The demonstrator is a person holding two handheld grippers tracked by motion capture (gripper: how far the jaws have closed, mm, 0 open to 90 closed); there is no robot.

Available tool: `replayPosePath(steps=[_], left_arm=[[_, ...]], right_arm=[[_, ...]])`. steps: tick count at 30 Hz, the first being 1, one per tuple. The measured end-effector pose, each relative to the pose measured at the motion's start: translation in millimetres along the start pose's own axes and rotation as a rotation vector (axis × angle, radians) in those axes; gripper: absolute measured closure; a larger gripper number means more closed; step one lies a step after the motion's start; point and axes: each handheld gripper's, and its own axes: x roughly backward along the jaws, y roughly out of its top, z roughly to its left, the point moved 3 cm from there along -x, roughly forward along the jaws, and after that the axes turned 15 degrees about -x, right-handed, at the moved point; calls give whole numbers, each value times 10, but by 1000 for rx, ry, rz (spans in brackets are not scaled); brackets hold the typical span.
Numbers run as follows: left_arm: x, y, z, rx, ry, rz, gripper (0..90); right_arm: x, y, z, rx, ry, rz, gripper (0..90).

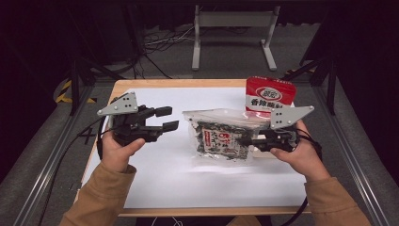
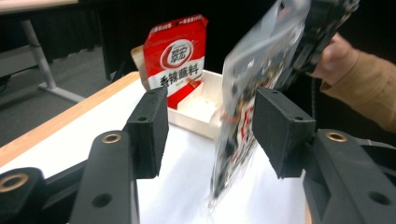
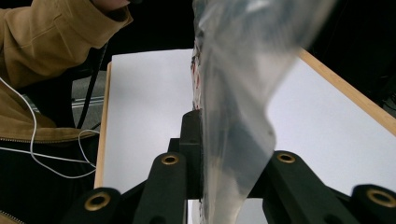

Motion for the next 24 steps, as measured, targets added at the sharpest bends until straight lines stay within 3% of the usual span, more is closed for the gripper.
replayPosePath(steps=[11, 24], left_arm=[[46, -192, -7, 25, 6, 57, 398], [203, -474, 51, 57, 52, 115, 365]], right_arm=[[186, 105, 8, -17, -19, -28, 756], [396, 219, -28, -61, -64, -68, 756]])
